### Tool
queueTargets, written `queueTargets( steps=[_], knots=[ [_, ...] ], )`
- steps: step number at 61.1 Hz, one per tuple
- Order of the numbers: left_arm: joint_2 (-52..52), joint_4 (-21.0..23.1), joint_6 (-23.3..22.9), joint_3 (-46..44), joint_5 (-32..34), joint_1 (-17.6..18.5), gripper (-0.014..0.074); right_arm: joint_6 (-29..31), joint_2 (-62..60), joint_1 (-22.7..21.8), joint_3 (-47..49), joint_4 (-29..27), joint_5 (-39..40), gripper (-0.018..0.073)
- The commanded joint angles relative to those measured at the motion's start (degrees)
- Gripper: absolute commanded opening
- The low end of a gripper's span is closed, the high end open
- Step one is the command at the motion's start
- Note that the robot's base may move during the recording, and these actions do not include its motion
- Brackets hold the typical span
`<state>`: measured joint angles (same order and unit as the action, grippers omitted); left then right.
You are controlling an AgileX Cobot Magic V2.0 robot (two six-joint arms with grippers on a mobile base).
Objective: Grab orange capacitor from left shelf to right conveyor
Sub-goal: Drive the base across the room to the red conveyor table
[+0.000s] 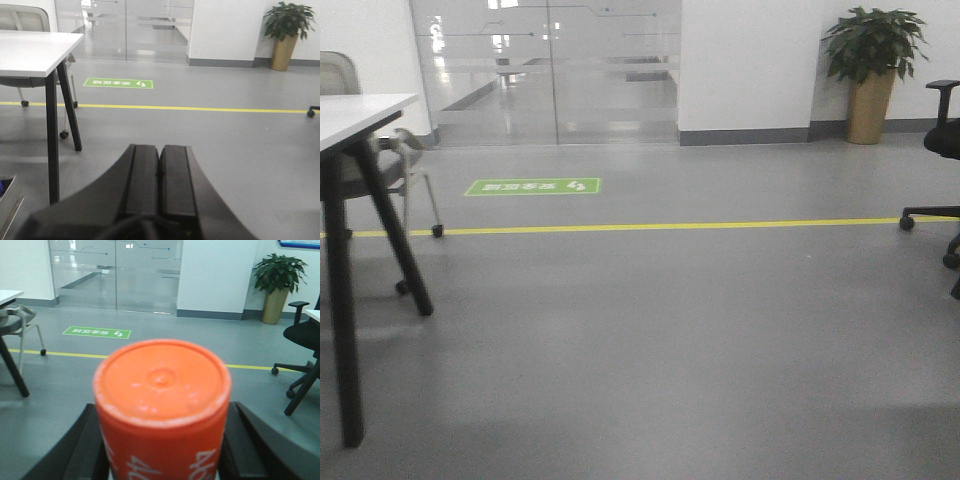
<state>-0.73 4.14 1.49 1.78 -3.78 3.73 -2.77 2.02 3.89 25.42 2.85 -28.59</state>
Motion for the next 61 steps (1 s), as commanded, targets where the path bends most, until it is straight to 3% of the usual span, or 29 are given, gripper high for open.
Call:
queueTargets(
  steps=[1,61],
  knots=[
    [-0.57,0.1,-0.09,-0.18,5.01,-1.39,-0.0127,0.4,0.97,-0.31,1.61,0.5,5.39,0.0067],
    [-0.57,0.1,-0.09,-0.18,5.01,0.2,-0.0127,0.4,0.97,-0.31,1.61,0.5,5.39,0.0067]
  ],
)
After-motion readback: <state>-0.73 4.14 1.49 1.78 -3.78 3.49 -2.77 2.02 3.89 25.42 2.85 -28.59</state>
